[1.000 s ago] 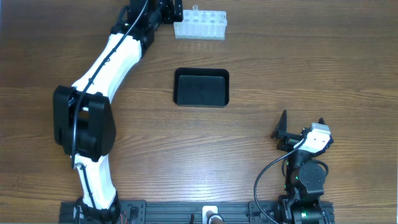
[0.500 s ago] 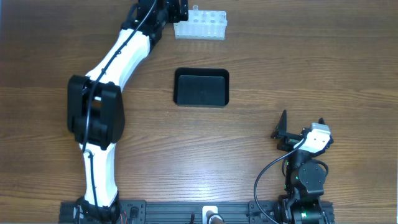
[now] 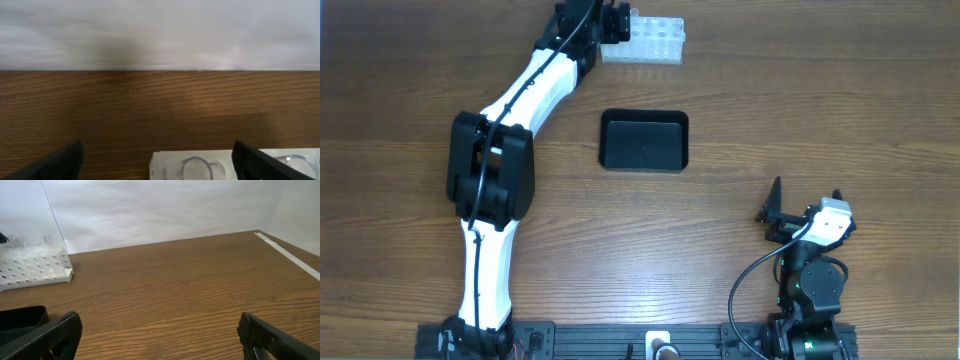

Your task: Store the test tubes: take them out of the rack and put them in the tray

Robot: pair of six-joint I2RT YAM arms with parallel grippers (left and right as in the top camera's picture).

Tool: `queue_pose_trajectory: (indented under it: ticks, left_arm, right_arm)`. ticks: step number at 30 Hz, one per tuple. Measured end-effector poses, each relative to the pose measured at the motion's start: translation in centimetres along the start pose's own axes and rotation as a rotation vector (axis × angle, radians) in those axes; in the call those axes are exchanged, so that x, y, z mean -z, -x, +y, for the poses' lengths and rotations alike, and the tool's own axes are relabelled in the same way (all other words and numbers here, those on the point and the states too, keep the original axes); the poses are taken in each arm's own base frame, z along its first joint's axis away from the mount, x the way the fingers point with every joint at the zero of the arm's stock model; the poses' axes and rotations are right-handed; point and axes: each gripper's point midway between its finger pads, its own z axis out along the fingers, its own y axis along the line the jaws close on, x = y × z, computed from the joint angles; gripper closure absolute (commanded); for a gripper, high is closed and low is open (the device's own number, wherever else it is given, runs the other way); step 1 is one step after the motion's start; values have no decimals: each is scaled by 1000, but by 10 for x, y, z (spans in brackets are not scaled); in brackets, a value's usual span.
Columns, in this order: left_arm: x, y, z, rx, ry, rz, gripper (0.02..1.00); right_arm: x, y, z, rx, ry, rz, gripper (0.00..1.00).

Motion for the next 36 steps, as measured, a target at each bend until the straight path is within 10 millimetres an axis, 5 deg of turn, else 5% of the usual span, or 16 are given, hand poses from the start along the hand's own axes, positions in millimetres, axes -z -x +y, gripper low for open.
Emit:
queue_pose_trajectory:
  ticks: [10, 27, 36]
  left_arm:
    - [0, 6, 2, 2, 16, -27, 314]
    - [-5, -1, -12, -16, 0, -31, 467]
    - [-8, 1, -12, -18, -3, -47, 638]
  right_arm:
    - [0, 0, 0, 0, 0, 0, 9]
    - [0, 0, 0, 0, 0, 0, 9]
    - [0, 0, 0, 0, 0, 0, 9]
